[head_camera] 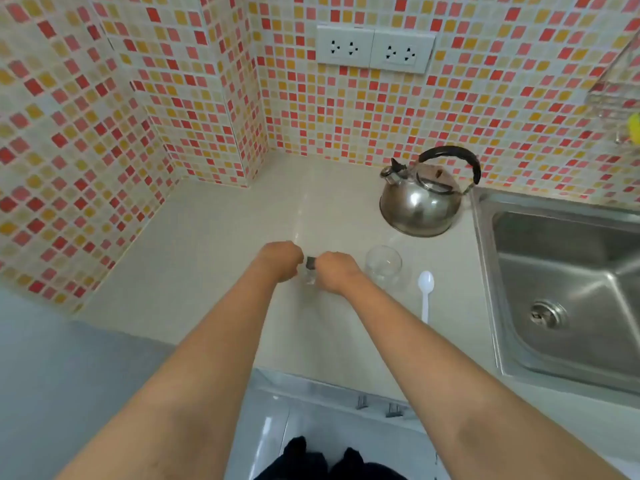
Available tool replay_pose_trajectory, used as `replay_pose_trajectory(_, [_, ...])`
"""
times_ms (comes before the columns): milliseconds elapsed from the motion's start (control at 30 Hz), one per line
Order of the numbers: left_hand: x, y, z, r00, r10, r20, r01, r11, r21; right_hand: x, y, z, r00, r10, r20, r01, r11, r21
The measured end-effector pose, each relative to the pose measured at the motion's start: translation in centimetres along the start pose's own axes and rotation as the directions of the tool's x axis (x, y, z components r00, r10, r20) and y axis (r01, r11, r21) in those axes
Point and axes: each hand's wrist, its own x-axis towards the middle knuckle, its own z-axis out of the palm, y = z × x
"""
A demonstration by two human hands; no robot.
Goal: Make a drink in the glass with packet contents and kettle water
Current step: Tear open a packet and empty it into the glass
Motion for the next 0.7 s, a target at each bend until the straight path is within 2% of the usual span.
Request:
replay_pose_trajectory(100, [0.0, 0.5, 1.7, 1.0, 0.01, 0.006, -0.01, 1.0, -0.003, 0.1, -0.2, 1.4, 1.0, 0.003, -0.008, -0.003, 0.999, -0.046])
replay_pose_trajectory(233, [0.1, 1.2, 3.8, 0.996, 0.046, -0.076, -0.047, 0.999, -0.009, 0.3, -0.4, 3.1, 0.998, -0.001, -0.055, -0.006, 0.992, -0.126])
replay_pose_trajectory(433, [0.4, 1.1, 4.8, 0.984, 0.068, -0.164, -0.069, 0.998, -0.004, 0.0, -0.2, 4.1, 0.991, -0.06, -0.12, 0.043, 0.989, -0.143])
replay_pose_trajectory(700, [0.4, 1.1, 5.0, 0.991, 0.021, -0.129, -0.031, 0.996, -0.081, -0.3, -0.3, 4.6, 0.994, -0.012, -0.113, 0.002, 0.996, -0.089])
